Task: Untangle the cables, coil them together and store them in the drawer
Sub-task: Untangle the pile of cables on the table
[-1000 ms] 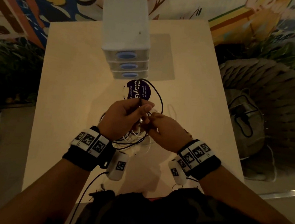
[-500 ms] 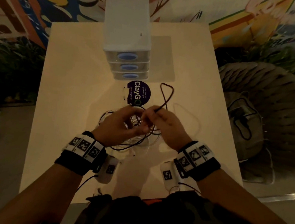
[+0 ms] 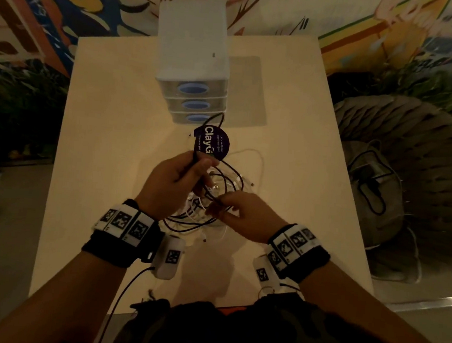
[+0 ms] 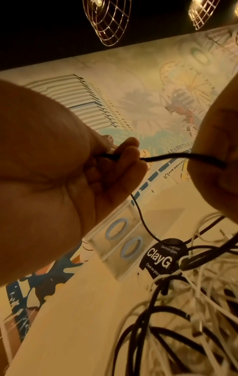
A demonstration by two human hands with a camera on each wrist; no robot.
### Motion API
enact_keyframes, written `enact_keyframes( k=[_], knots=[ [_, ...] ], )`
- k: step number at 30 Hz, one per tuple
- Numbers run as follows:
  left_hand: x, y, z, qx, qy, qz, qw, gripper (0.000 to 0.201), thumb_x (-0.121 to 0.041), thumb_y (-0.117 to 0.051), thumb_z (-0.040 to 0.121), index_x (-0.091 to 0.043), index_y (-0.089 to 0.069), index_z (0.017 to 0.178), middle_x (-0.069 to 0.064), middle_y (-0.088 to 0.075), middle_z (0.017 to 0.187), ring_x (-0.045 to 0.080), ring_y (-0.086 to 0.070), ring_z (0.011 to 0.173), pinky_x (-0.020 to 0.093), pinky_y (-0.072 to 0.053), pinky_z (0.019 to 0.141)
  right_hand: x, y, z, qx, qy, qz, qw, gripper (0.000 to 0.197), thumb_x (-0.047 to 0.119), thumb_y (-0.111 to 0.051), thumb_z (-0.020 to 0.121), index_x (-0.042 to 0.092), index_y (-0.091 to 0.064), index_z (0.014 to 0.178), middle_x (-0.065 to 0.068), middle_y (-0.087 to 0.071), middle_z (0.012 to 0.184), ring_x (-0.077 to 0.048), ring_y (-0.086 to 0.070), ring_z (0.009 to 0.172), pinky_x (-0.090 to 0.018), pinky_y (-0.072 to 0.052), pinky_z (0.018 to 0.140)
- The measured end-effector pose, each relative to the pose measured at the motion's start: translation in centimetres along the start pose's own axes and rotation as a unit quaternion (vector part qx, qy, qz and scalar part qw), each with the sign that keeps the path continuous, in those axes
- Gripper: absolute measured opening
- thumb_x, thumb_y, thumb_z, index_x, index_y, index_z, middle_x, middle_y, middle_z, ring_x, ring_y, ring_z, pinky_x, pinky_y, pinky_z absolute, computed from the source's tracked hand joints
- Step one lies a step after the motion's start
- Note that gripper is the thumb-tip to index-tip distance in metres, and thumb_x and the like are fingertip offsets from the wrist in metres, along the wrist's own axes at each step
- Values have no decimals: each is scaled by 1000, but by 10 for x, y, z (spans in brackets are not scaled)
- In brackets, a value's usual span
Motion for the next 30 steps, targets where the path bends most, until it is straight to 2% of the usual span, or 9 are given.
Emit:
enact_keyframes(
  k=[4, 6, 10, 14, 17, 20, 23, 27, 30],
  knots=[
    [14, 0, -5, 47, -3, 72, 996, 30, -47, -63, 95, -30, -67, 119, -10, -75, 97, 6, -71, 90, 32, -58, 82, 6, -5, -4, -70, 30, -2, 997, 28, 34, -55, 101, 19, -74, 115, -2, -75, 104, -15, -66, 92, -30, -53, 81],
    [19, -2, -8, 68, -7, 111, 992, 25, -43, -61, 98, -29, -70, 117, -11, -76, 101, 5, -71, 94, 37, -59, 85, 7, -4, -5, -71, 53, -8, 996, 27, 33, -59, 100, 19, -73, 118, -1, -74, 108, -15, -64, 95, -30, -52, 84],
    [15, -2, -10, 38, 0, 95, 995, 29, -40, -45, 104, -27, -70, 108, -5, -76, 84, 9, -72, 76, 31, -58, 72, -6, 0, -7, -109, 76, -14, 991, 33, 32, -71, 94, 20, -69, 124, 1, -70, 119, -10, -58, 109, -25, -45, 97],
    [7, 9, -8, -31, -6, 82, 996, 28, -31, -37, 109, -24, -62, 100, 5, -68, 64, 10, -66, 57, 16, -49, 58, -30, 8, -17, -181, 28, -36, 982, 20, 28, -68, 95, 29, -71, 115, 7, -66, 115, -11, -58, 108, -32, -45, 97],
    [6, 24, -6, -67, -17, 100, 993, 29, -30, -34, 110, -22, -61, 102, 8, -55, 55, 11, -54, 46, 14, -41, 50, -51, 10, -19, -168, -43, -40, 984, 35, 32, -67, 93, 32, -62, 128, 5, -61, 119, -14, -58, 108, -38, -48, 98],
    [7, 30, -6, -64, -27, 121, 990, 28, -32, -34, 110, -28, -60, 100, 6, -50, 52, 11, -48, 43, 19, -38, 48, -62, 16, -8, -168, -192, 2, 967, 53, 47, -62, 96, 31, -45, 144, 6, -61, 121, -12, -62, 100, -36, -52, 93],
    [2, 27, -8, -39, -35, 119, 991, 27, -33, -35, 109, -29, -60, 99, 3, -47, 50, 9, -46, 43, 19, -37, 48, -67, 26, 13, -148, -299, 97, 938, 51, 58, -47, 100, 22, -57, 134, 4, -70, 116, -13, -69, 87, -34, -53, 89],
    [-5, 20, -13, 19, -39, 119, 992, 26, -36, -38, 105, -30, -64, 102, 12, -48, 53, 11, -42, 43, 23, -34, 46, -73, 30, 31, -91, -296, 192, 931, 24, 30, -67, 95, 14, -72, 112, 0, -76, 92, -10, -71, 72, -24, -56, 67],
    [-7, 18, -16, 46, -45, 126, 990, 23, -30, -46, 104, -28, -69, 105, -23, -58, 56, -6, -51, 50, 7, -34, 53, -73, 31, 26, -113, -281, 299, 905, 18, 15, -73, 92, 17, -73, 109, -4, -74, 89, -9, -65, 70, -21, -48, 60]
  ],
)
Point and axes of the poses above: each hand's wrist, its own z-axis towards the middle knuckle, its own y-axis out of the back of the hand, x = y × z, the point moved 1 cm from there along z, towards the middle knuckle
